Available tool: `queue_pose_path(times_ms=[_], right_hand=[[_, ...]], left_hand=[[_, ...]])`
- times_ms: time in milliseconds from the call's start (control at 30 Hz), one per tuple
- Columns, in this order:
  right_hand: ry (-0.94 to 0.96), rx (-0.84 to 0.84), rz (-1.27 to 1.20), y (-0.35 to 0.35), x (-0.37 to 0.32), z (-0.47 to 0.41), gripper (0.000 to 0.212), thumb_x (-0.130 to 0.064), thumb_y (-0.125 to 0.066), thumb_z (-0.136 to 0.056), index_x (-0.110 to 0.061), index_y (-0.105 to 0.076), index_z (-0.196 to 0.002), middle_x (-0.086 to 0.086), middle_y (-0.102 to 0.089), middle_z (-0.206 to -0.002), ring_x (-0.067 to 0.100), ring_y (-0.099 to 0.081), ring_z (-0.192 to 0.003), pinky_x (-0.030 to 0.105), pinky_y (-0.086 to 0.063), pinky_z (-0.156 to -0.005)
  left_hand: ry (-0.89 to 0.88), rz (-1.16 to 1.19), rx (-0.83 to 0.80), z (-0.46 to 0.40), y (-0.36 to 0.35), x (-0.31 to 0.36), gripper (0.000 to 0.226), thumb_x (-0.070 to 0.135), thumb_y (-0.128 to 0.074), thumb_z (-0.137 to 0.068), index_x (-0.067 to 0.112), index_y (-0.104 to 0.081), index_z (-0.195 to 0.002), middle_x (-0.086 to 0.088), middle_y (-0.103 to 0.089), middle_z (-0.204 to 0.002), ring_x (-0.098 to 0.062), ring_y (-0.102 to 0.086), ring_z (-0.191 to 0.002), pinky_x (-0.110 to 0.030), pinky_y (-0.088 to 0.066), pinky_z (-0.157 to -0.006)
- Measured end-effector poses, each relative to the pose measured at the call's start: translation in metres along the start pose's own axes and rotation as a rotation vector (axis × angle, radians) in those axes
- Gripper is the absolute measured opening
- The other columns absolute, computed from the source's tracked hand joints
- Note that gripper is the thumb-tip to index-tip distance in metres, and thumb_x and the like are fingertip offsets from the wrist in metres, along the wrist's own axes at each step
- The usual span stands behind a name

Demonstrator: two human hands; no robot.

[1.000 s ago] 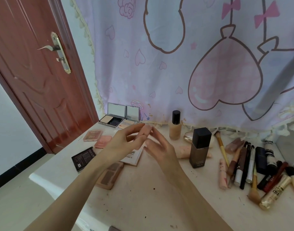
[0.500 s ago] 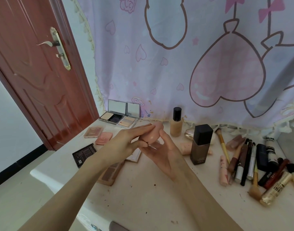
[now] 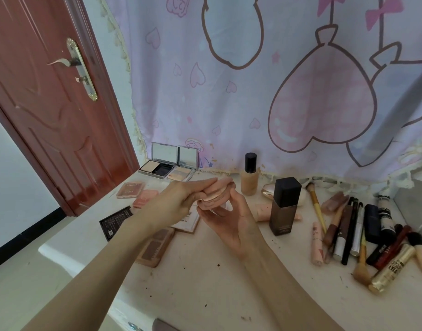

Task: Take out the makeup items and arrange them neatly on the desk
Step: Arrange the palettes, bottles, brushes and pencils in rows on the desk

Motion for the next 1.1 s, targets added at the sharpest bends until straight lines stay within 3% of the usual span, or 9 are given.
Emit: queue_pose_path(times_ms=[100, 300, 433, 633, 800, 900, 967, 1033, 1100], right_hand=[[-0.028, 0.011, -0.055, -0.001, 0.002, -0.001, 0.048, -0.023, -0.073, -0.073, -0.002, -0.057, -0.113, 0.023, -0.069, -0.093, 0.037, -0.067, -0.089, 0.043, -0.055, -0.077], [-0.089, -0.044, -0.088, 0.002, 0.006, 0.000, 0.057, -0.013, -0.072, -0.067, -0.003, -0.054, -0.121, 0.027, -0.066, -0.104, 0.044, -0.060, -0.106, 0.050, -0.053, -0.084], [-0.101, -0.108, 0.075, -0.002, 0.008, 0.003, 0.037, -0.004, -0.062, -0.075, -0.010, -0.067, -0.111, 0.018, -0.063, -0.115, 0.031, -0.062, -0.106, 0.040, -0.054, -0.083], [-0.083, -0.094, 0.175, -0.006, 0.007, 0.002, 0.049, 0.000, -0.056, -0.076, 0.000, -0.054, -0.124, 0.019, -0.051, -0.133, 0.029, -0.058, -0.111, 0.036, -0.054, -0.088], [-0.072, -0.096, 0.209, -0.002, 0.003, -0.003, 0.043, 0.004, -0.045, -0.087, 0.000, -0.048, -0.130, 0.019, -0.058, -0.126, 0.031, -0.059, -0.112, 0.037, -0.053, -0.090], [-0.065, -0.111, 0.254, -0.001, 0.004, -0.006, 0.043, 0.008, -0.043, -0.090, -0.005, -0.048, -0.131, 0.018, -0.061, -0.122, 0.032, -0.061, -0.108, 0.040, -0.053, -0.090], [-0.064, -0.127, 0.303, -0.002, 0.004, -0.008, 0.045, 0.009, -0.044, -0.090, -0.009, -0.048, -0.131, 0.020, -0.059, -0.123, 0.033, -0.062, -0.105, 0.042, -0.051, -0.091], [-0.065, -0.115, 0.348, -0.002, 0.003, -0.012, 0.043, 0.008, -0.046, -0.089, -0.010, -0.050, -0.128, 0.021, -0.062, -0.117, 0.034, -0.064, -0.101, 0.045, -0.051, -0.091], [-0.058, -0.061, 0.371, 0.000, 0.001, -0.018, 0.040, 0.009, -0.044, -0.089, -0.008, -0.053, -0.124, 0.020, -0.065, -0.107, 0.035, -0.064, -0.096, 0.050, -0.049, -0.092]], left_hand=[[-0.042, 0.005, 0.003, -0.007, 0.011, 0.000, 0.043, 0.001, -0.050, -0.092, 0.011, -0.043, -0.133, 0.019, -0.052, -0.118, 0.021, -0.042, -0.106, 0.003, -0.031, -0.085], [0.015, 0.060, 0.103, -0.018, 0.028, 0.003, 0.032, 0.001, -0.049, -0.093, 0.010, -0.058, -0.122, 0.003, -0.064, -0.113, -0.008, -0.058, -0.106, -0.015, -0.042, -0.094], [0.091, 0.108, 0.213, -0.031, 0.037, 0.005, 0.030, -0.005, -0.050, -0.090, 0.010, -0.067, -0.110, 0.005, -0.064, -0.104, -0.006, -0.058, -0.100, -0.004, -0.038, -0.086], [0.191, 0.158, 0.209, -0.044, 0.032, 0.004, 0.023, 0.000, -0.055, -0.089, 0.009, -0.070, -0.103, 0.003, -0.066, -0.102, -0.009, -0.059, -0.099, -0.005, -0.041, -0.086], [0.244, 0.184, 0.087, -0.038, 0.024, -0.005, 0.031, 0.006, -0.046, -0.095, 0.010, -0.058, -0.124, 0.000, -0.059, -0.125, -0.011, -0.051, -0.119, -0.020, -0.036, -0.103], [0.254, 0.157, -0.021, -0.037, 0.023, -0.007, 0.037, 0.011, -0.044, -0.097, 0.013, -0.047, -0.134, 0.011, -0.049, -0.129, -0.003, -0.044, -0.120, 0.002, -0.030, -0.091], [0.258, 0.097, -0.076, -0.038, 0.023, -0.009, 0.041, 0.020, -0.044, -0.097, 0.018, -0.040, -0.139, 0.018, -0.042, -0.129, 0.001, -0.042, -0.115, 0.009, -0.029, -0.078], [0.278, 0.119, -0.114, -0.037, 0.022, -0.012, 0.048, 0.029, -0.042, -0.097, 0.021, -0.030, -0.143, 0.018, -0.038, -0.136, 0.001, -0.039, -0.121, 0.002, -0.031, -0.089], [0.310, 0.214, -0.120, -0.035, 0.021, -0.018, 0.056, 0.036, -0.042, -0.095, 0.022, -0.023, -0.146, 0.015, -0.031, -0.145, -0.003, -0.029, -0.134, -0.019, -0.029, -0.107]])
Point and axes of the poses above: each hand's wrist, its own z-axis away from the middle knuckle, its own y-axis out of the back of the hand, x = y × z, the point moved 2 cm from there along -z, towards the middle knuckle
